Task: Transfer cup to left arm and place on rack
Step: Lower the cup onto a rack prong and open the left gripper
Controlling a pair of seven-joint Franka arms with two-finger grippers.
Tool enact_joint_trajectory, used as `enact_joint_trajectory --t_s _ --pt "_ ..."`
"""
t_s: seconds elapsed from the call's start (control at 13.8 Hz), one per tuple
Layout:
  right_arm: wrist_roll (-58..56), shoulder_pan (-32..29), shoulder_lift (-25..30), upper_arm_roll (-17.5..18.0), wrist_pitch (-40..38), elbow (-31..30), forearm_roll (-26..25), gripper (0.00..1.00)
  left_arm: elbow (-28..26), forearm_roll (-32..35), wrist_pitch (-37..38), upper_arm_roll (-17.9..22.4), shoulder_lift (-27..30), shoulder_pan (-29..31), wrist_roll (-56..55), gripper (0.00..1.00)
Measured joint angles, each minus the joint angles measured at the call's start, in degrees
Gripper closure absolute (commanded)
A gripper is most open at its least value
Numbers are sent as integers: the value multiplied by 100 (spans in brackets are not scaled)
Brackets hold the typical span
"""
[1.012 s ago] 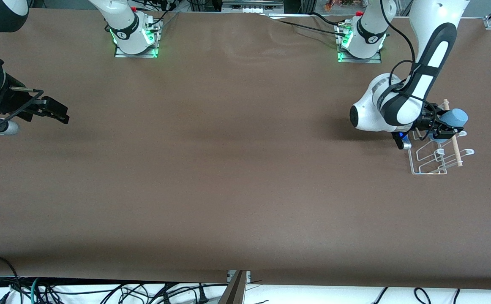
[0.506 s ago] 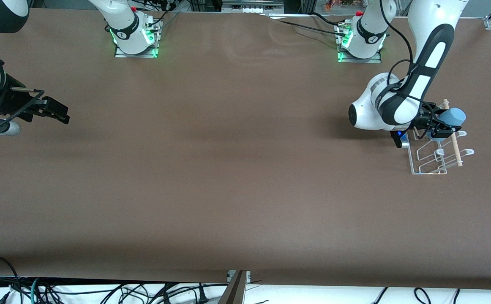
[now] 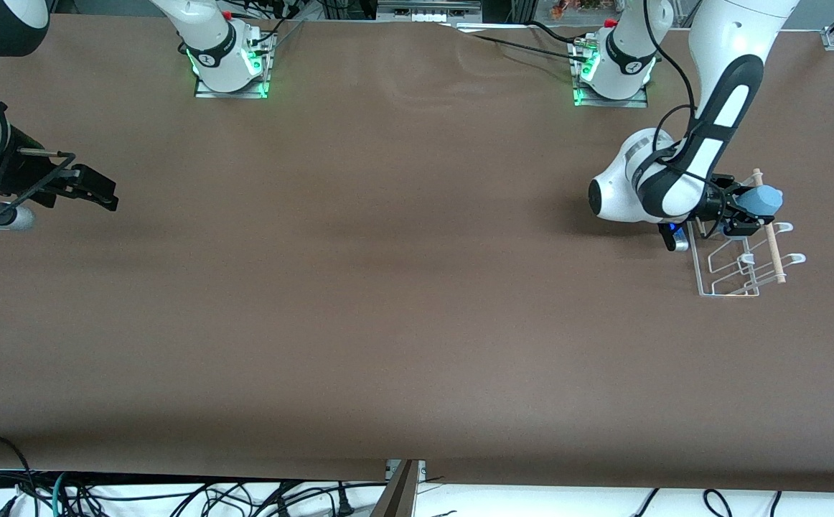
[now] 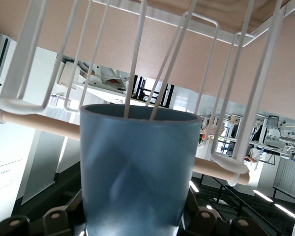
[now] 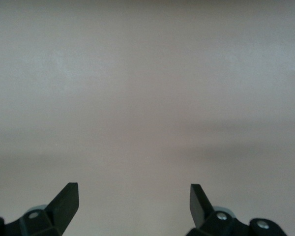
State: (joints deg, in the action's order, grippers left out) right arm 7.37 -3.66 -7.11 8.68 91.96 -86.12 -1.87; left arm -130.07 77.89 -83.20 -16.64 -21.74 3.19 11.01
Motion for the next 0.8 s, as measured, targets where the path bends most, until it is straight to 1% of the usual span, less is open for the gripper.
enact_joint_trajectory --t_s 0.51,0.72,0.8 --pt "-4 -1 -3 0 5 0 0 0 47 27 -11 0 -3 4 -102 0" --pt "-5 -1 -4 0 7 0 0 0 202 27 -11 0 41 9 -116 0" --pt "-5 -1 -4 0 7 0 0 0 305 -63 -10 2 72 30 -130 0"
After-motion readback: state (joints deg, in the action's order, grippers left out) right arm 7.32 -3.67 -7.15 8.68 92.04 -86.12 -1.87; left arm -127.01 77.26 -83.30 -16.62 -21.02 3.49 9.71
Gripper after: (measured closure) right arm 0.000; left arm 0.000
